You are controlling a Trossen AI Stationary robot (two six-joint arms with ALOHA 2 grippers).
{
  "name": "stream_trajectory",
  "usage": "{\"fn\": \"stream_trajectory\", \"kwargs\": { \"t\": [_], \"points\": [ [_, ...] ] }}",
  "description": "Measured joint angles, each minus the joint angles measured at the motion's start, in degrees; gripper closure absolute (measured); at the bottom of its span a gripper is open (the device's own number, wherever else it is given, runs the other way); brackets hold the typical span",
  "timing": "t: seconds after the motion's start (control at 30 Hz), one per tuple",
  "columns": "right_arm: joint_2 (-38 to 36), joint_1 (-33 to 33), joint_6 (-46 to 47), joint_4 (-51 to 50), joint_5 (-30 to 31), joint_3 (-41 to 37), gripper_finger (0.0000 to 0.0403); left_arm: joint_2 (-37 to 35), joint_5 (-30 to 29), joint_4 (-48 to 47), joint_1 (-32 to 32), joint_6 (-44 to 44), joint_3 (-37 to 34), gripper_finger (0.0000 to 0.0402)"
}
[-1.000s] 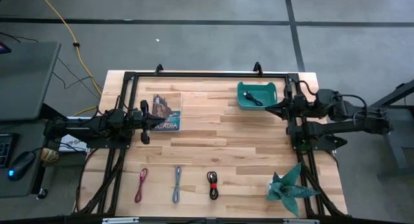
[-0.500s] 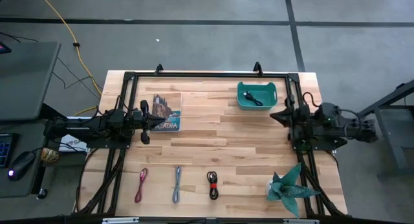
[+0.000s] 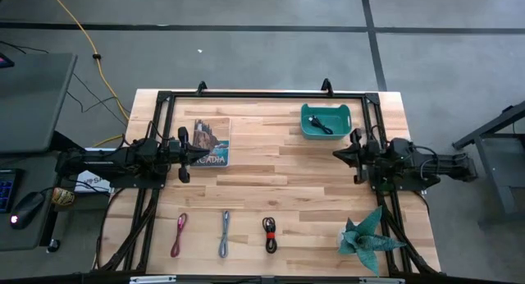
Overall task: Pick and place USB-C Cables
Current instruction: Put the white charger cable into the green bin
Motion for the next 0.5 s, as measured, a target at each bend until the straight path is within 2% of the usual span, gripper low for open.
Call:
{"fn": "stream_trajectory", "kwargs": {
  "t": [0.5],
  "points": [
    [0.11, 0.0, 2.23, -2.86, 2.18, -0.23, 0.0403, -0.02, 0.0, 0.01, -0.02, -1.22, 0.0, 0.0396]
  ]
}}
